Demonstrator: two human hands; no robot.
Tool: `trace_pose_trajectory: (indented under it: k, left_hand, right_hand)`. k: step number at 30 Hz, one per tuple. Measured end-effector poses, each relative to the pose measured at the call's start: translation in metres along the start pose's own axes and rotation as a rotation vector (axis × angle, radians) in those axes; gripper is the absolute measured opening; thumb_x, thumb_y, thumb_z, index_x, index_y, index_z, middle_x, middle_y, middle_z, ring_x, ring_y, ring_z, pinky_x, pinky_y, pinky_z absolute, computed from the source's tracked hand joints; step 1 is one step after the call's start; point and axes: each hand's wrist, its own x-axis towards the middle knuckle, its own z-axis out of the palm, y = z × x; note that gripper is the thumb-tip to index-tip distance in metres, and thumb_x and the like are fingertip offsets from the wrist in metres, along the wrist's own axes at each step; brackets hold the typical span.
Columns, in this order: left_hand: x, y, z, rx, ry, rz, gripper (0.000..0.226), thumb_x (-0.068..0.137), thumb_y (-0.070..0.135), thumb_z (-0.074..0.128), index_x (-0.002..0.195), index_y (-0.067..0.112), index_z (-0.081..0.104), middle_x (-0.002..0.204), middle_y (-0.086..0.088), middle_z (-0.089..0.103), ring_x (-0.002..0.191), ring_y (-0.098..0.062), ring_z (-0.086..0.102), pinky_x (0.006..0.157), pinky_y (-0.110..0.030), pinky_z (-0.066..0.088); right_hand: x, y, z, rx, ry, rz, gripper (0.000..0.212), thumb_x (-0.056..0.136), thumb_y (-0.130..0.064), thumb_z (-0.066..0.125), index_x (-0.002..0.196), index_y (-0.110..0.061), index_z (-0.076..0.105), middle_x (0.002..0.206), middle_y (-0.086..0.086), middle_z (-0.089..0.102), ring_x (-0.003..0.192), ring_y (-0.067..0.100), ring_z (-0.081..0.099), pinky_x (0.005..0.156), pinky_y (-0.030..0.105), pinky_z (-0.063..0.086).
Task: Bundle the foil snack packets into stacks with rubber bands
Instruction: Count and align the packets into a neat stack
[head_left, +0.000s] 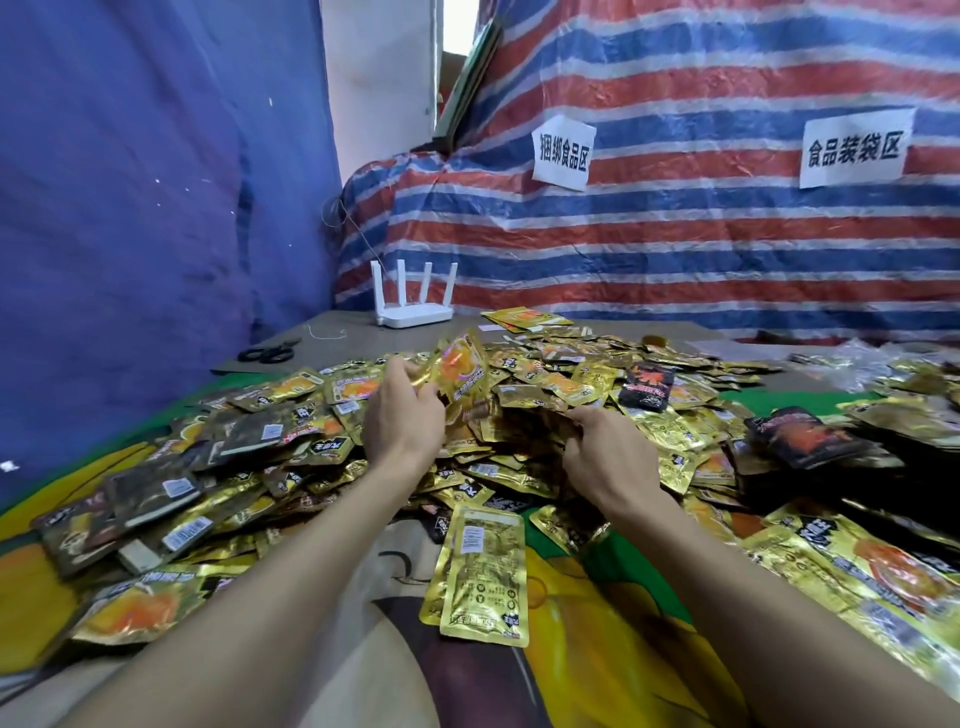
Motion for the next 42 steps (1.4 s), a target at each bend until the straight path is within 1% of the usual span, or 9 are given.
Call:
trace_pose_trajectory:
  k: [5, 9, 14, 21, 24, 28, 31, 37, 42]
  left_hand:
    - [-0.011, -0.002, -0.003, -0.411, 0.053, -0.204, 0.015, 0.099, 0.020, 0.060, 0.112, 0.016, 0.053, 0.088, 0.004, 0.054, 0.065, -0.007, 0.050, 0.047, -0.017, 0.039]
    - [-0.017, -0.007, 0.002, -0.749, 0.014, -0.429, 0.026, 0.098, 0.018, 0.064, 0.119, 0.008, 0.056, 0.101, 0.000, 0.057, 0.078, -0.003, 0.047, 0.084, -0.029, 0.037]
    - [-0.019, -0.016, 0.010, -0.909, -0.070, -0.581, 0.017, 0.093, 0.017, 0.071, 0.105, 0.015, 0.058, 0.092, 0.010, 0.052, 0.081, -0.003, 0.044, 0.095, -0.035, 0.027]
    - [-0.035, -0.013, 0.011, -0.874, -0.277, -0.556, 0.048, 0.078, 0.007, 0.082, 0.120, 0.007, 0.059, 0.105, -0.009, 0.070, 0.087, -0.017, 0.064, 0.086, -0.039, 0.048]
    - [-0.041, -0.008, 0.011, -0.888, -0.462, -0.510, 0.034, 0.072, -0.009, 0.078, 0.100, 0.004, 0.064, 0.085, -0.014, 0.072, 0.065, -0.024, 0.068, 0.063, -0.038, 0.057]
    - [-0.051, -0.002, 0.013, -0.757, -0.674, -0.402, 0.038, 0.070, -0.007, 0.078, 0.104, 0.007, 0.067, 0.088, -0.010, 0.072, 0.076, -0.027, 0.068, 0.066, -0.041, 0.056]
    - [-0.058, 0.000, 0.014, -0.714, -0.785, -0.363, 0.019, 0.071, -0.002, 0.081, 0.082, 0.013, 0.078, 0.085, -0.011, 0.075, 0.074, -0.026, 0.072, 0.062, -0.037, 0.060]
    - [-0.053, -0.002, 0.015, -0.814, -0.637, -0.460, 0.010, 0.069, 0.002, 0.082, 0.075, 0.007, 0.076, 0.085, -0.016, 0.075, 0.070, -0.028, 0.073, 0.065, -0.036, 0.062]
    - [-0.048, -0.003, 0.013, -0.916, -0.475, -0.529, 0.037, 0.072, 0.006, 0.078, 0.106, -0.006, 0.071, 0.104, -0.021, 0.075, 0.091, -0.034, 0.073, 0.087, -0.050, 0.059]
  right_hand:
    - [-0.006, -0.002, -0.001, 0.077, 0.080, 0.029, 0.029, 0.092, -0.027, 0.064, 0.120, -0.023, 0.074, 0.112, 0.005, 0.063, 0.101, 0.026, 0.058, 0.082, 0.046, 0.055]
    - [-0.010, -0.004, -0.004, 0.175, 0.149, 0.063, 0.025, 0.097, -0.036, 0.058, 0.097, -0.017, 0.075, 0.084, 0.004, 0.065, 0.075, 0.029, 0.061, 0.063, 0.039, 0.053]
    - [-0.014, -0.006, -0.008, 0.225, 0.211, 0.058, 0.029, 0.101, -0.038, 0.054, 0.094, -0.015, 0.071, 0.075, 0.003, 0.064, 0.068, 0.027, 0.061, 0.057, 0.037, 0.051]
    - [-0.012, -0.009, -0.002, 0.381, 0.199, 0.061, 0.023, 0.101, -0.027, 0.053, 0.098, -0.009, 0.067, 0.087, 0.009, 0.066, 0.078, 0.031, 0.062, 0.068, 0.044, 0.054]
    - [-0.014, -0.012, 0.000, 0.430, 0.204, 0.048, 0.017, 0.097, -0.026, 0.061, 0.094, -0.011, 0.070, 0.091, 0.008, 0.069, 0.081, 0.030, 0.062, 0.069, 0.045, 0.053]
    - [-0.016, -0.019, 0.003, 0.477, 0.291, 0.006, 0.024, 0.101, -0.033, 0.059, 0.099, -0.015, 0.074, 0.086, 0.003, 0.070, 0.077, 0.028, 0.063, 0.060, 0.034, 0.041]
    - [-0.016, -0.023, 0.004, 0.478, 0.337, -0.033, 0.019, 0.100, -0.026, 0.059, 0.098, -0.012, 0.073, 0.086, 0.006, 0.069, 0.079, 0.030, 0.061, 0.066, 0.040, 0.044]
    - [-0.014, -0.023, 0.001, 0.614, 0.400, -0.044, 0.016, 0.103, -0.021, 0.052, 0.107, -0.010, 0.063, 0.094, 0.007, 0.069, 0.080, 0.029, 0.064, 0.066, 0.047, 0.053]
    - [-0.015, -0.018, 0.001, 0.554, 0.417, -0.014, 0.018, 0.104, -0.027, 0.052, 0.107, -0.014, 0.064, 0.087, 0.009, 0.073, 0.073, 0.035, 0.066, 0.059, 0.050, 0.054]
